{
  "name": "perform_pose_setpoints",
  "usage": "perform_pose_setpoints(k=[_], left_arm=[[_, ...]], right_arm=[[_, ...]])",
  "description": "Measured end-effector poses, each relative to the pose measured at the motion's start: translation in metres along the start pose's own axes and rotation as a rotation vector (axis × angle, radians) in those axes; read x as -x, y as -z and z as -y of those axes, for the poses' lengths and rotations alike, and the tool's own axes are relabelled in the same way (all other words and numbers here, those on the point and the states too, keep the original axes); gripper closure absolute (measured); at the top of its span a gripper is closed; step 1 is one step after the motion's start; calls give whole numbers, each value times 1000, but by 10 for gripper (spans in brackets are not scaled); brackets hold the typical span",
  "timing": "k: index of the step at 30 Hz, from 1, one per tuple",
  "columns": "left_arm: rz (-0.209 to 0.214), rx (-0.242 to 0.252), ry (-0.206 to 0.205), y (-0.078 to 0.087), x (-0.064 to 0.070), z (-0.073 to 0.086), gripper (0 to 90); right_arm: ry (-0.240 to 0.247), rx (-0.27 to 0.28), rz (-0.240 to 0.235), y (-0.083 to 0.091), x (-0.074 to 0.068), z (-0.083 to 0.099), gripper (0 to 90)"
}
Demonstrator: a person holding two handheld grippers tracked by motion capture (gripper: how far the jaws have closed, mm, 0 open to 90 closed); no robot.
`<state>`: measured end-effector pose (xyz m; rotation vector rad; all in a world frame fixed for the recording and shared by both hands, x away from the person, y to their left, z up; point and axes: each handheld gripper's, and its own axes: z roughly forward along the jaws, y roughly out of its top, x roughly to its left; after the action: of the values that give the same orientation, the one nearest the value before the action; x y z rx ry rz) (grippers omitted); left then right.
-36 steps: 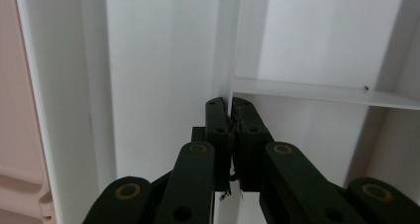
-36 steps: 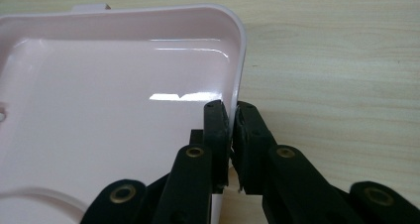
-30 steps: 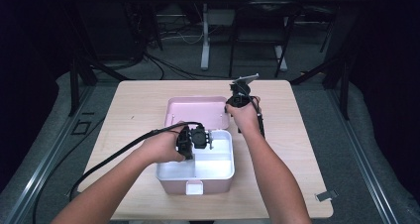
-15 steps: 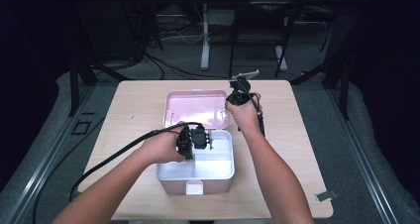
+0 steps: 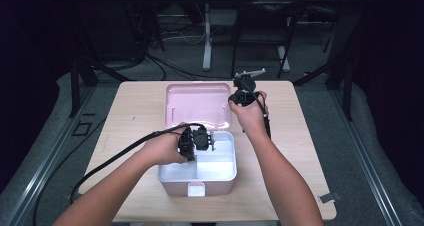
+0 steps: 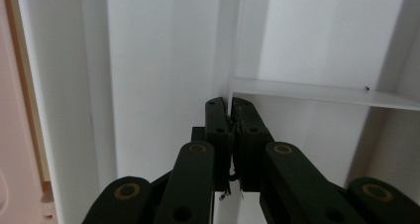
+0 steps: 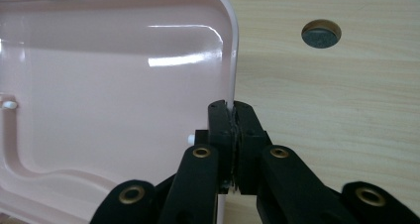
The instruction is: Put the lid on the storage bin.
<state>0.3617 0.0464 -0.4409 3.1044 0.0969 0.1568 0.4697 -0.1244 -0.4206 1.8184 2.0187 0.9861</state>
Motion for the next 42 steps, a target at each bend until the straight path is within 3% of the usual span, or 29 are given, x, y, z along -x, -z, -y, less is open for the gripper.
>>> perform_pose_setpoints(k=[12,18,21,28,36,42], left_arm=[[-3,0,0,0,0,0,863],[-1,0,0,0,0,0,863],[-4,0,0,0,0,0,863],[-11,-7,-3,0,1,0,860],[-18,6,1,1,1,2,853],[-52,17,11,6,6,5,833]], right_arm=[[51,117,-55,26,-2,12,886],[91,171,-59,39,-4,21,886],[107,172,-61,48,-5,26,886],[157,244,-56,61,-10,40,885],[171,248,-55,63,-10,42,885],[168,242,-66,63,-9,42,884]])
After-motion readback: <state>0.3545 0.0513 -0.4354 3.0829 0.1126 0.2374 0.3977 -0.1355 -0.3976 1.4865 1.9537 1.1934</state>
